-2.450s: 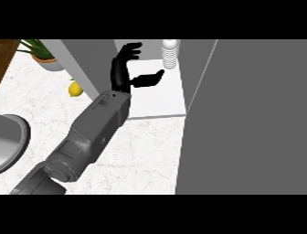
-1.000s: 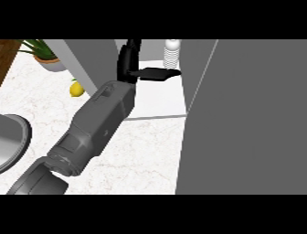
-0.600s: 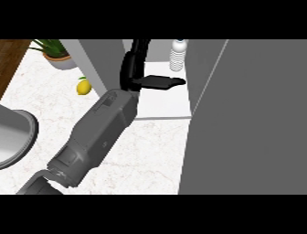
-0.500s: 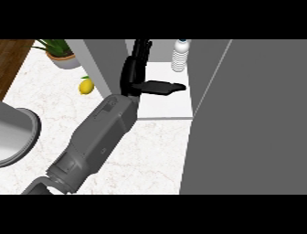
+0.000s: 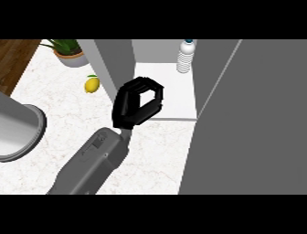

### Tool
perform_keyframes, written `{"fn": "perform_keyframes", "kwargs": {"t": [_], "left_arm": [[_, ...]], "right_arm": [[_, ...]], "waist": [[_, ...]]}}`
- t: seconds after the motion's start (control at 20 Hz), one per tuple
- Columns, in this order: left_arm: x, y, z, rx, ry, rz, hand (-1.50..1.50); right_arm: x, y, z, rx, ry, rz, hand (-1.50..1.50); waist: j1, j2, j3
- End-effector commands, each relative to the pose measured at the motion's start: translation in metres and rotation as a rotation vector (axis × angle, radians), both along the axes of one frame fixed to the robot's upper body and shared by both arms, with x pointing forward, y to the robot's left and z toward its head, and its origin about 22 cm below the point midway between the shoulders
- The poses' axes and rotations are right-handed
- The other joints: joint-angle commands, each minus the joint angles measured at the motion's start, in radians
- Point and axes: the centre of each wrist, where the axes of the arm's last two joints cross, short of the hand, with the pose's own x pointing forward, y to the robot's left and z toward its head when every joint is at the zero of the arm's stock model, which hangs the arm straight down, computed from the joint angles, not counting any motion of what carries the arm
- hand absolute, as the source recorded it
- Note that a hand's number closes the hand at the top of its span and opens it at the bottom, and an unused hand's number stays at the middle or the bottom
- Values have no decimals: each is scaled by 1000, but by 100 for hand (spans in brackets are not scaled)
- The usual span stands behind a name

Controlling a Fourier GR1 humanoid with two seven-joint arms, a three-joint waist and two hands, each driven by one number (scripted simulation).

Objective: Pick up the bottled water, place it into the cabinet and close the cabinet

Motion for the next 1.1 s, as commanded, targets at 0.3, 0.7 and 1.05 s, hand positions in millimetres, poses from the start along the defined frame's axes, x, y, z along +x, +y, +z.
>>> {"fn": "perform_keyframes", "kwargs": {"t": [0.3, 0.7, 1.05], "left_arm": [[-83, 64, -6, -1, -3, 40, 150], [-151, 119, 5, 9, -12, 65, 150], [-147, 143, 3, -18, -33, 140, 150]], "right_arm": [[-18, 13, 22, -127, 101, 197, 150], [-21, 48, 25, -40, 140, 294, 150], [-12, 112, 12, -61, 134, 423, 150]], "waist": [[-1, 6, -1], [-1, 6, -1], [-11, 9, -1]]}}
